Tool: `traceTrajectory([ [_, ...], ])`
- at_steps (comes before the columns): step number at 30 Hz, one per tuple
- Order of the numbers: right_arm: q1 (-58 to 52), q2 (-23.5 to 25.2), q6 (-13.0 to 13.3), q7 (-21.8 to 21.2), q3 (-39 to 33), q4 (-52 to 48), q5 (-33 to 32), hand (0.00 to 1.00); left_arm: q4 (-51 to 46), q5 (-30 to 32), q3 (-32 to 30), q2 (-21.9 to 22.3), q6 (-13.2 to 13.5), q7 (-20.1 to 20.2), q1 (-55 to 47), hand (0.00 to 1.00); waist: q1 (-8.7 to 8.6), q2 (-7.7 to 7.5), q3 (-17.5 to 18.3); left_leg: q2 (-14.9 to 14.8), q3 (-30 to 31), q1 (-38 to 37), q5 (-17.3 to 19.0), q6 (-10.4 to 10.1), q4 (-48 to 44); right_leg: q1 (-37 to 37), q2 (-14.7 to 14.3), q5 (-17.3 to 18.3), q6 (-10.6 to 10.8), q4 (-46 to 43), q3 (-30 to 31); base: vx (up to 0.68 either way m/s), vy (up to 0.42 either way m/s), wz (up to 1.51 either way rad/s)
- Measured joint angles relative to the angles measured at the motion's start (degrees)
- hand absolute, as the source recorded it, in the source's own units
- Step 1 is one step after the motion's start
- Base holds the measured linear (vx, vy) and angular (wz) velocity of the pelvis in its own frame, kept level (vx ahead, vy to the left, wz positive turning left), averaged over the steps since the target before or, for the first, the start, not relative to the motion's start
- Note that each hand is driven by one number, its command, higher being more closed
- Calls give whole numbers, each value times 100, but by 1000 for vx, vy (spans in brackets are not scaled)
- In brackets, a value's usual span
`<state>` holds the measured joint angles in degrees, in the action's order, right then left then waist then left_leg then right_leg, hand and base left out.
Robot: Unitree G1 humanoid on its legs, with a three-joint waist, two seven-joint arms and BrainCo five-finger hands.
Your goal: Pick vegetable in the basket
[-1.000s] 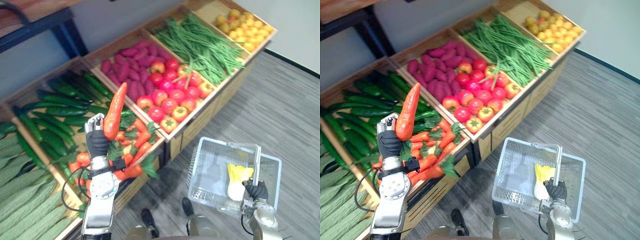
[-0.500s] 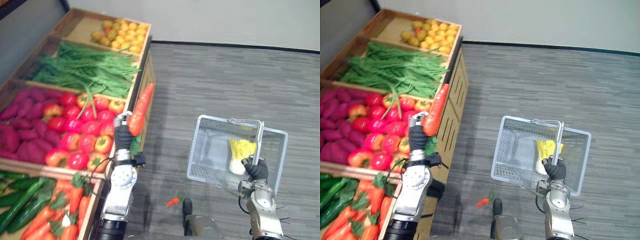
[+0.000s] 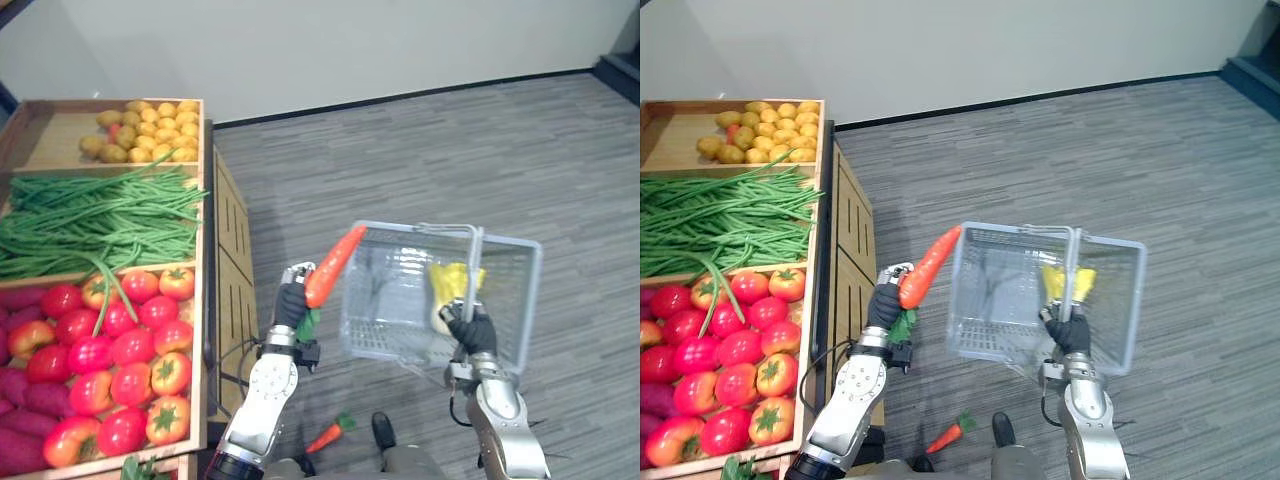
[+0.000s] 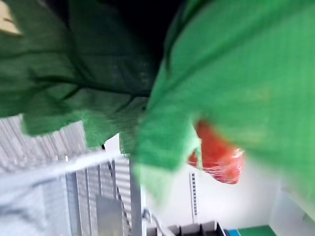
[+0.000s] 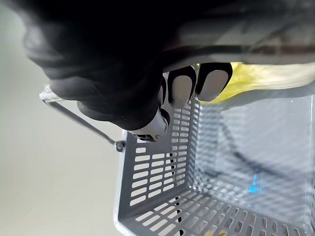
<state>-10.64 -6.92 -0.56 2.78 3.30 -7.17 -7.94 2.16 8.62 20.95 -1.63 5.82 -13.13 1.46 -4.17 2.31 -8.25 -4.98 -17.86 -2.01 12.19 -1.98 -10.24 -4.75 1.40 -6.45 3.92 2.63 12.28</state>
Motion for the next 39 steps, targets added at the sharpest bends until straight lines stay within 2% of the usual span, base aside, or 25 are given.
traceTrajectory([
  [5,103,-152,-9,-184,424,13,-52,100,619,184,190,-57,-92,113,207,100,-144,2,1,18,-138,-107,-7,-6,161,-50,-29,-1,1,15,144,33,16,-22],
  [9,126,-156,-8,-192,647,17,-311,100,1104,574,353,-80,-188,195,225,100,-167,1,2,73,-243,-178,-30,32,235,-65,-4,-12,15,17,217,-31,17,-13],
  [10,133,-162,-8,-191,714,42,-397,100,1216,672,395,-76,-204,195,247,0,-181,1,3,95,-243,-177,-45,53,243,-66,25,-19,26,28,216,-70,11,0],
  [15,207,-165,-30,-192,1162,363,-732,100,1695,1286,596,-75,-332,190,375,0,-198,-21,15,140,-245,-137,-72,96,236,-55,92,-142,15,150,208,-81,-7,0],
  [17,204,-172,-123,-199,1342,364,-880,100,1868,1473,618,-72,-402,186,408,0,-193,-26,18,147,-221,-103,-92,88,225,-62,108,-169,20,179,191,-83,-40,3],
  [20,194,-187,-164,-297,1528,363,-1186,100,2055,1605,668,-33,-508,186,467,0,-184,-54,34,156,-160,-56,-116,55,227,-54,126,-239,23,273,164,-56,-41,5],
  [26,188,-139,-226,-319,1600,364,-1215,100,2116,1682,693,27,-552,185,485,0,-148,-154,92,148,-67,-25,-136,36,228,-40,130,-252,22,284,67,-35,-33,8],
  [31,186,32,-226,-268,1521,364,-412,100,2092,1677,559,20,-557,182,449,0,-146,-329,199,152,-78,-28,-135,36,227,-39,132,-257,30,281,70,-7,-4,0],
  [35,179,162,-226,-73,1185,367,259,100,1692,1501,360,18,-538,175,155,0,-134,-342,207,158,-46,-27,-135,37,225,-26,142,-256,32,274,46,-27,-13,4],
  [38,177,216,-226,156,732,420,655,100,1195,1076,158,-18,-527,170,-191,0,-130,-342,207,155,77,-32,-135,37,214,43,152,-250,39,276,-61,-50,-33,25],
  [39,174,222,-230,338,155,583,858,100,436,494,-83,-78,-369,230,-730,0,-86,-333,212,168,258,-5,-132,38,232,103,180,-191,88,263,-249,-83,-53,48],
])
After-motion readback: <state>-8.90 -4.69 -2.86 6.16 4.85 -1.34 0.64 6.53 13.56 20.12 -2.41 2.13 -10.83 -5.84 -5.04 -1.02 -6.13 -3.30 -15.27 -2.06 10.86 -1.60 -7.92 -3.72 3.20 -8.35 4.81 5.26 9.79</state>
